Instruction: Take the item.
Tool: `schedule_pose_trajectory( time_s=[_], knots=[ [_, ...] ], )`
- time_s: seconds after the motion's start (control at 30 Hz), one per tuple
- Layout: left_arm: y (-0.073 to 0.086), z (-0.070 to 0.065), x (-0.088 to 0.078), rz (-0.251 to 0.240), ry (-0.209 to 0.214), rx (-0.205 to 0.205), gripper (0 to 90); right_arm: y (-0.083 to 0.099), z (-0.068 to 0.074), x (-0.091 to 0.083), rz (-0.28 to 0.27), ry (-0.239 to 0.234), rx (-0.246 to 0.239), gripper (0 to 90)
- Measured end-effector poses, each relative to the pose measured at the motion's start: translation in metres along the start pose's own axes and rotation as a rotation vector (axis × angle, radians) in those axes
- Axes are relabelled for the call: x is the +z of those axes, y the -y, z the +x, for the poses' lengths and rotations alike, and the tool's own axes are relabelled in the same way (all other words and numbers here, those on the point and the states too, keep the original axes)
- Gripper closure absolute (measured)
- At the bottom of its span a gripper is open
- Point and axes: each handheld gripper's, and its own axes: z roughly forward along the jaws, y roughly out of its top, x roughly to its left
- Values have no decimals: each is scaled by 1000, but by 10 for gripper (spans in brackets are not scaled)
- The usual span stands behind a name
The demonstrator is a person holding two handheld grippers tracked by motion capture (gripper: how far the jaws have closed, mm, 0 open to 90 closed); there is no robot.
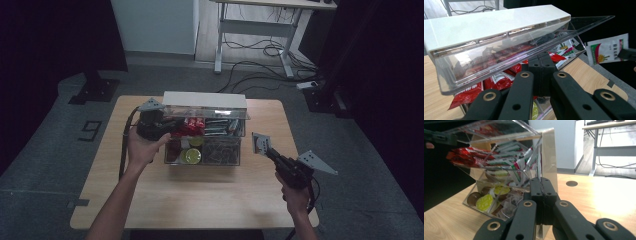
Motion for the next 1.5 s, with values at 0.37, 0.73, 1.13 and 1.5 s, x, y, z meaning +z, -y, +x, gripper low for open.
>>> schedule_pose_trajectory(
  time_s=[0.37, 0.73, 1.13, 1.5],
  knots=[
    [0, -1, -1, -2, 0, -1, 900, 19, -14, 11, 47, 18, 22, 894],
    [2, -1, 0, 0, 4, -1, 900, 39, -23, 18, 106, 46, 26, 894],
    [4, 0, 1, 0, 3, -4, 900, 60, -29, 27, 179, 68, 38, 893],
    [4, 0, 1, -1, 5, -6, 900, 71, -29, 29, 216, 74, 36, 894]
  ],
)
